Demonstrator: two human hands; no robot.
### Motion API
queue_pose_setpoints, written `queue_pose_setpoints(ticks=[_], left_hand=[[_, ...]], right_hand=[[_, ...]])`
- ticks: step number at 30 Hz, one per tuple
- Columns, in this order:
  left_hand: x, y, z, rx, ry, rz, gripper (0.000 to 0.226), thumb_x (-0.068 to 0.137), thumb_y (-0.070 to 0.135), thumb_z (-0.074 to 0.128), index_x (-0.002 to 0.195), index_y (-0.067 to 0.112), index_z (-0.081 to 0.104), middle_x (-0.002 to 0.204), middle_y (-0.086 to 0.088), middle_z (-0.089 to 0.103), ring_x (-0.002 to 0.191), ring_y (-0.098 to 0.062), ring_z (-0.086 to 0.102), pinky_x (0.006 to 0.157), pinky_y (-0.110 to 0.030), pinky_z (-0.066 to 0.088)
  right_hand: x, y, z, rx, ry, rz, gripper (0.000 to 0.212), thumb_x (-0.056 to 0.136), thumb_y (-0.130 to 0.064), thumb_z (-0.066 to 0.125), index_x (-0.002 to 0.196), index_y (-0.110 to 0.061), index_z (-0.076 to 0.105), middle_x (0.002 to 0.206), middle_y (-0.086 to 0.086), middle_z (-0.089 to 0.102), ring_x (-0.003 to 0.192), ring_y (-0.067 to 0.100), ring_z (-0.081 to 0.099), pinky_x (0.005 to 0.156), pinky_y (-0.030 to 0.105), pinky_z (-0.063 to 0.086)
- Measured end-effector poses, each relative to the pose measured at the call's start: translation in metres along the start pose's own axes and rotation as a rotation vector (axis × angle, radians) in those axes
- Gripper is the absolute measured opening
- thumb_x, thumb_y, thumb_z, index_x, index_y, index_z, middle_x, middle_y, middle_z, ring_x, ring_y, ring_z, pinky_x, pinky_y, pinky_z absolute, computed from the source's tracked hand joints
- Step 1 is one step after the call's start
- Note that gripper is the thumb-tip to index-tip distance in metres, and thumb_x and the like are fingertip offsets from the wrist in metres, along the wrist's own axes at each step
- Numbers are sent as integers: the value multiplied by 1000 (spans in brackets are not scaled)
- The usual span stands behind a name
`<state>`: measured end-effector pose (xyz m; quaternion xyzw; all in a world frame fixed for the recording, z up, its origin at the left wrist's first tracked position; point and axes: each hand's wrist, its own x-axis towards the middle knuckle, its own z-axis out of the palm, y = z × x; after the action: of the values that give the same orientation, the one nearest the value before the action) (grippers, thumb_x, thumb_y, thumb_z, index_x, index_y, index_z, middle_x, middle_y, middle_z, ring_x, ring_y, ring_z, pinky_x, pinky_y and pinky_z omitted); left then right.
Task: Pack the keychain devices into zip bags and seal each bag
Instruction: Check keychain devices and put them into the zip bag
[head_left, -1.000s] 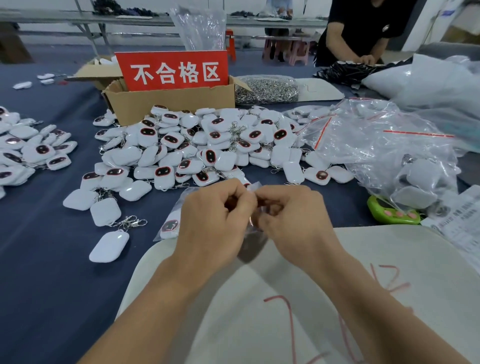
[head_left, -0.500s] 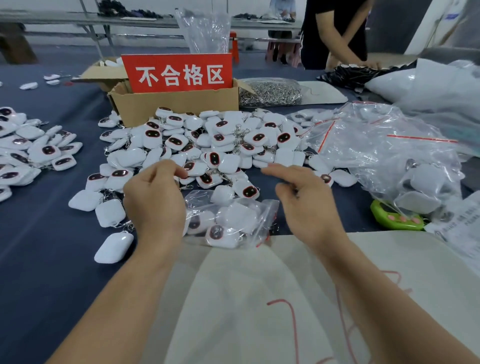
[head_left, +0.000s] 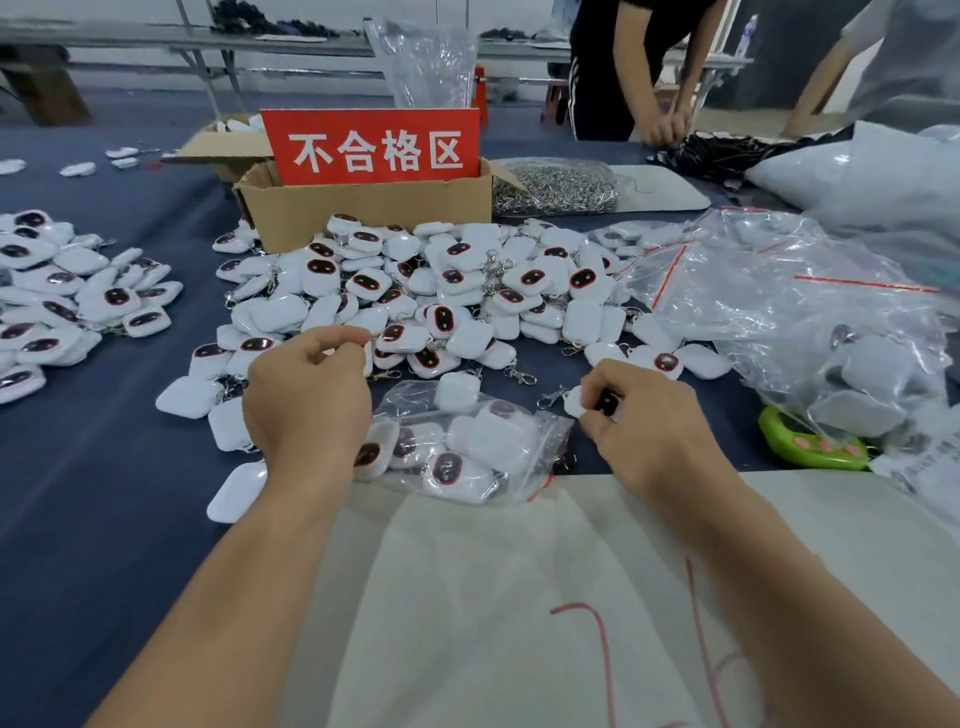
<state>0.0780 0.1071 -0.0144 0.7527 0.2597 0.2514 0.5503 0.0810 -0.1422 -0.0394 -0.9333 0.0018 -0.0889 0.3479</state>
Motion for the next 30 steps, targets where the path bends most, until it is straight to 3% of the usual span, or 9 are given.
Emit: queue_pose_setpoints(ticks=[4, 6, 8, 12, 17, 20, 22, 26, 30], left_hand=[[-2, -1, 0, -16, -30, -8, 37, 72, 25, 55, 79, 56, 74, 59, 30, 63, 37, -6, 44, 54, -31, 46], [-5, -1, 2, 11, -56, 49, 36, 72, 25, 56, 80, 56, 73, 54, 23, 62, 38, -6, 46, 55, -28, 41], [-7, -1, 3, 74, -112, 129, 35, 74, 26, 58, 82, 57, 72, 50, 17, 59, 41, -5, 48, 56, -27, 38], [-13, -6, 9, 349, -443, 315, 41, 80, 13, 69, 82, 53, 72, 51, 14, 57, 48, -2, 53, 57, -27, 45], [-12, -5, 9, 562, -689, 378, 25, 77, 25, 77, 77, 49, 75, 54, 16, 59, 53, 1, 54, 61, -24, 50], [-14, -7, 6, 444, -602, 303, 18, 70, 47, 78, 83, 58, 72, 57, 16, 61, 57, -6, 60, 66, -33, 59], [-15, -6, 6, 435, -422, 329, 6, 79, 52, 71, 83, 56, 71, 58, 14, 63, 61, -11, 63, 65, -34, 55], [-16, -4, 6, 356, -66, 344, 57, 96, 66, 33, 80, 30, 75, 58, 5, 60, 65, -18, 56, 63, -36, 35], [-29, 3, 8, 276, 69, 441, 74, 96, 70, 21, 85, 20, 74, 58, 2, 57, 64, -27, 52, 64, -36, 31]], right_hand=[[-2, -4, -8, -14, -89, -33, 48, 89, -3, 65, 122, -38, 56, 106, -13, 57, 84, 5, 56, 61, 10, 42], [-1, -3, -9, -84, -94, -56, 54, 87, -2, 64, 130, -35, 59, 113, -11, 50, 92, 12, 54, 77, 21, 45], [-2, -1, -9, -94, -43, -41, 50, 85, -4, 69, 125, -34, 64, 117, -10, 50, 102, 16, 54, 86, 27, 46], [-4, 0, -8, -3, 76, 4, 29, 85, -13, 72, 103, -35, 68, 91, -15, 62, 82, 9, 58, 64, 4, 38], [-4, -7, -6, 59, 95, 32, 17, 88, -24, 67, 95, -38, 60, 75, -14, 63, 75, 4, 57, 59, 11, 36], [-5, -11, -9, 75, 151, 46, 16, 87, -29, 69, 89, -38, 55, 71, -13, 64, 73, 3, 58, 56, 13, 36], [-6, -13, -11, 85, 184, 31, 21, 86, -30, 72, 85, -35, 52, 72, -12, 63, 71, 3, 56, 56, 12, 37], [-8, -17, -13, 186, 242, 18, 27, 82, -31, 77, 83, -30, 50, 68, -6, 62, 60, 7, 50, 51, 17, 37], [-10, -21, -15, 323, 251, 40, 18, 87, -26, 74, 93, -34, 59, 79, -13, 65, 62, -3, 54, 54, 8, 40]])
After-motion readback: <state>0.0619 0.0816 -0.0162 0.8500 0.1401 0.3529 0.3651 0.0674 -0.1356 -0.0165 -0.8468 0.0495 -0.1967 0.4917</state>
